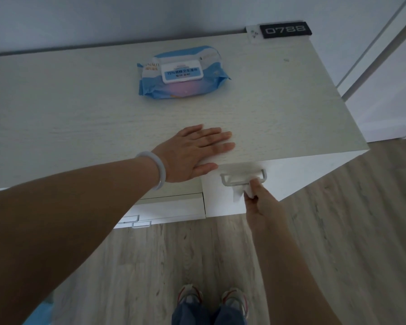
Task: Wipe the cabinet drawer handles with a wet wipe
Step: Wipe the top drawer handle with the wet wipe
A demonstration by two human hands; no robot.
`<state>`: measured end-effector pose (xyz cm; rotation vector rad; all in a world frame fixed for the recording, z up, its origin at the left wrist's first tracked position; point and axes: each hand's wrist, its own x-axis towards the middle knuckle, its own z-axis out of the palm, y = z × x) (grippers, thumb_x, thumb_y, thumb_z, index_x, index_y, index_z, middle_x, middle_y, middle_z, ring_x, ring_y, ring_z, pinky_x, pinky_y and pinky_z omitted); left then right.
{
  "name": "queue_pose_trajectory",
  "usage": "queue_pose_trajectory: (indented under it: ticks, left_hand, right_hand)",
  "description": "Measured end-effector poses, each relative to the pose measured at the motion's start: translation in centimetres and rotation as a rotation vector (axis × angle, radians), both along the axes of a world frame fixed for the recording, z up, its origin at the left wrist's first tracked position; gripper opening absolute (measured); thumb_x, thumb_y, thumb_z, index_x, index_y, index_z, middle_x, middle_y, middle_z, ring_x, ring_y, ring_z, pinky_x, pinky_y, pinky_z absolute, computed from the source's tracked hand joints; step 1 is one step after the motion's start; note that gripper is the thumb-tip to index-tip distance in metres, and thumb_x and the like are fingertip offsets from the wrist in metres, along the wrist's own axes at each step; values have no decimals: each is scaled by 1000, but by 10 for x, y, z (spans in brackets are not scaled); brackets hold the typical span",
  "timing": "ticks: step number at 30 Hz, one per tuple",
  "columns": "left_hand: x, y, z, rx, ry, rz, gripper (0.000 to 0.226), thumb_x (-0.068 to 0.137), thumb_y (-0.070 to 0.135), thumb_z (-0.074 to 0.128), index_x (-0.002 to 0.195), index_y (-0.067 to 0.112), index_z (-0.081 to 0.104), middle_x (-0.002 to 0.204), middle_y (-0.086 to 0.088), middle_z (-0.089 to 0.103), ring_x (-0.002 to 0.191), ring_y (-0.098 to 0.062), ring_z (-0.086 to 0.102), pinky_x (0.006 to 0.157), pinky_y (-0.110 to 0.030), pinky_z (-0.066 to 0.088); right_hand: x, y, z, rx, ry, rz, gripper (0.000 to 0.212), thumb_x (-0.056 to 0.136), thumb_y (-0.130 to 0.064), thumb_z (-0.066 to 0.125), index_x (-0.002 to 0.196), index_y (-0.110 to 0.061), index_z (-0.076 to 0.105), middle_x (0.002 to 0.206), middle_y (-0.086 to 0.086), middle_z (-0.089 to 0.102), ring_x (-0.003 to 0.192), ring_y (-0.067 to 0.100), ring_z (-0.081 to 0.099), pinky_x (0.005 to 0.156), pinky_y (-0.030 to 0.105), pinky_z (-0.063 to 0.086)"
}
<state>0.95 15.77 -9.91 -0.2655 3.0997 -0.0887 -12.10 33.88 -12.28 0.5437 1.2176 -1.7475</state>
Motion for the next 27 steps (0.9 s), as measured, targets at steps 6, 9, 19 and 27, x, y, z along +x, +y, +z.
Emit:
queue_pose_trajectory:
  ticks: [6,9,19,27]
  left_hand:
    - [0,-1,-1,-8,-6,5,58,102,51,19,156,31,11,163,6,10,150,-13,10,122,-41,12]
    - [-1,0,-1,-9,-3,-3,57,102,50,19,155,31,12,163,6,10,150,-13,11,122,-41,12]
    - [1,0,0,-4,1,0,58,102,51,19,155,32,11,163,7,10,150,-13,10,122,-40,11]
    - [1,-1,-2,1,8,1,57,102,50,22,155,32,12,163,8,10,150,-12,9,122,-40,10]
  right_hand:
    - [32,-12,0,-29,-85,110,3,88,-2,65,86,-1,67,82,7,74,84,17,69,83,29,54]
    - [5,-3,-3,-31,-20,49,4,88,-1,63,87,-2,67,89,8,71,85,15,67,85,29,53]
    - [44,-20,1,4,-61,135,1,85,-3,69,86,-2,68,93,9,73,91,18,69,92,33,53]
    - [22,-18,-8,-33,-17,97,7,88,-2,65,95,-3,66,90,6,74,74,10,71,73,24,55]
